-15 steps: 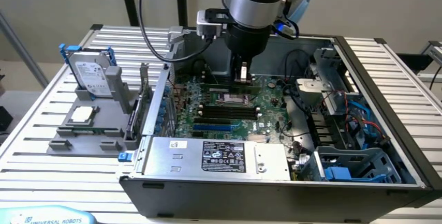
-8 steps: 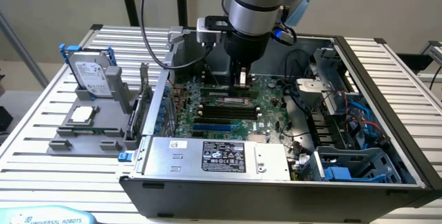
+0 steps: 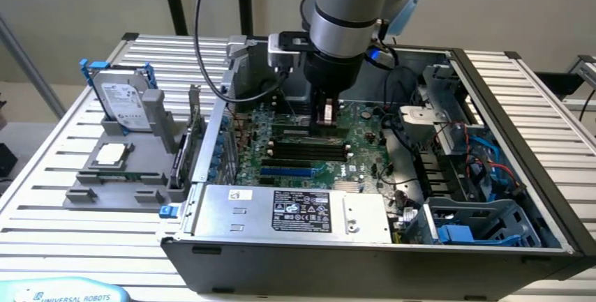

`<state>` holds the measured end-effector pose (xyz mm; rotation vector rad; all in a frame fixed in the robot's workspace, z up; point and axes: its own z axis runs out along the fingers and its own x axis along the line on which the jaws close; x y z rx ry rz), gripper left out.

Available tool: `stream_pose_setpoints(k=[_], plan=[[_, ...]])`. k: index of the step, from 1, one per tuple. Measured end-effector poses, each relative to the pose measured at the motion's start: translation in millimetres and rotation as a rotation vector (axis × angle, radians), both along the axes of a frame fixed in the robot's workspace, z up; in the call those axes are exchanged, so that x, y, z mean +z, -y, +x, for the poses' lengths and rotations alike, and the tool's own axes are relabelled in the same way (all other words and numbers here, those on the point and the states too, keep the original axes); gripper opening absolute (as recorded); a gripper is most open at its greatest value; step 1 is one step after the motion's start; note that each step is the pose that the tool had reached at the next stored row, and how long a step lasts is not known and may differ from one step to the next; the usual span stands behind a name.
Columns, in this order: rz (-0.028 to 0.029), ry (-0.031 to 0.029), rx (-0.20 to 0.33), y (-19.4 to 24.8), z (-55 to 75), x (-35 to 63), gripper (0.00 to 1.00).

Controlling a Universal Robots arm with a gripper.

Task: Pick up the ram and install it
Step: 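Insert the ram into the slot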

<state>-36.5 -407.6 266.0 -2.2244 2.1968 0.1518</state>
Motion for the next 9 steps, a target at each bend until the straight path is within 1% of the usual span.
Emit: stream_pose_setpoints(k=[4,9], plan=[[-0.0011,0.0000,0.000,-0.1,1.5,-7.2,0.14],[-0.0080,0.0003,-0.001,-0.1,3.1,-15.5,0.14]])
